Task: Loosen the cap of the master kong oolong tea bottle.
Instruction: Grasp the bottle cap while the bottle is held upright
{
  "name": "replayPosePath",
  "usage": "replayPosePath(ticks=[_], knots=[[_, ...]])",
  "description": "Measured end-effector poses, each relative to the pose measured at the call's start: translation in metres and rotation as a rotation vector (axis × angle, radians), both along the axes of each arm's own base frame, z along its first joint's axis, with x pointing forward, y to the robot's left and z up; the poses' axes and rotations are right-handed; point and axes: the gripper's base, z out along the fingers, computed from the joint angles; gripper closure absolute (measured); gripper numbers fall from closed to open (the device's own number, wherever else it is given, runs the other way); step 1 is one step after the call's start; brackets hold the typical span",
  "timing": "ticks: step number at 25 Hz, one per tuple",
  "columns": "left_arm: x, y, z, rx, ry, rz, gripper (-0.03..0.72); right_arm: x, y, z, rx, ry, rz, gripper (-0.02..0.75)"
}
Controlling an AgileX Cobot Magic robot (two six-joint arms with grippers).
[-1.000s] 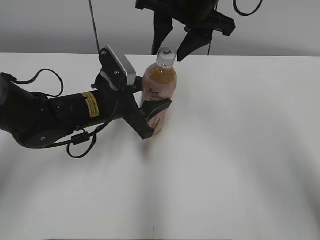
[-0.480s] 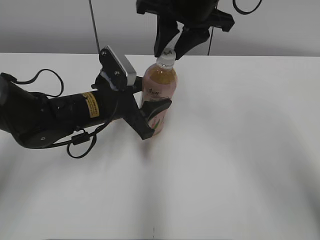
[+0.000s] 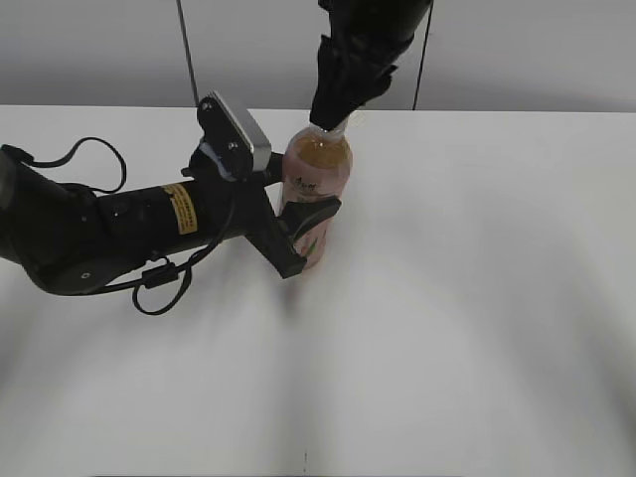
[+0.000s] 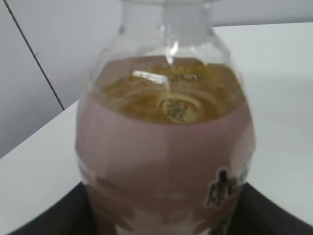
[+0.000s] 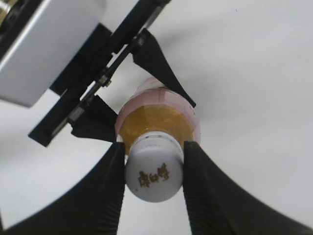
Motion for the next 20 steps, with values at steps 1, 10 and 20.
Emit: replayPosePath(ticks=[1,10,20], knots=[[0.0,0.0,-0.0001,0.001,0.001,0.0,0.29,-0.0002,-0.0001,-0.0001,-0.016,-0.031,0.075,0.461],[0.0001,0.0003,-0.0007,0.007,0.004,0.002,0.29,-0.0001,-0.0005,-0.0003,-0.078,-0.148,0.345,0.461],[0.0001,0.0003,-0.0007,0.007,0.004,0.002,0.29,-0.0001,-0.0005,0.001,-0.079,-0.155,0.356,0.461]])
